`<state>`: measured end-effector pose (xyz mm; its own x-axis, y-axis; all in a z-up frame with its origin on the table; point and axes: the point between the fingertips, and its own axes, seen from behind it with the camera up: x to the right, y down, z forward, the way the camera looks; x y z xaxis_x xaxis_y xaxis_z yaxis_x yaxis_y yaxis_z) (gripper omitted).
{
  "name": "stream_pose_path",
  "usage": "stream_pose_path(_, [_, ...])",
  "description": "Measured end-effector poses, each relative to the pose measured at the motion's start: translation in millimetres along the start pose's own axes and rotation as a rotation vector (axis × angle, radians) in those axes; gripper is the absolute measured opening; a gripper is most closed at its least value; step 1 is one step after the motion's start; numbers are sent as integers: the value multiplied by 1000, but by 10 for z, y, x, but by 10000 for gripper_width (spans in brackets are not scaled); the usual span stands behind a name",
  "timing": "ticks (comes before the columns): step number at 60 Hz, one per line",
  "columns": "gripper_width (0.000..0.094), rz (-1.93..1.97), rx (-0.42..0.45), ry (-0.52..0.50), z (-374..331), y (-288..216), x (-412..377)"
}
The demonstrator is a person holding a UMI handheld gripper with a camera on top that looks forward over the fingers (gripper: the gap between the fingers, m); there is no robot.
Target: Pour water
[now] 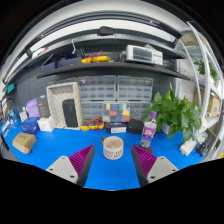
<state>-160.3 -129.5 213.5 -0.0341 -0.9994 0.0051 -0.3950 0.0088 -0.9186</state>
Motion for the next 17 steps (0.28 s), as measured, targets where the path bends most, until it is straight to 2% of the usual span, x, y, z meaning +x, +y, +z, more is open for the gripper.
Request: stream_pose_path(17, [741, -5, 23, -64, -286, -96, -460])
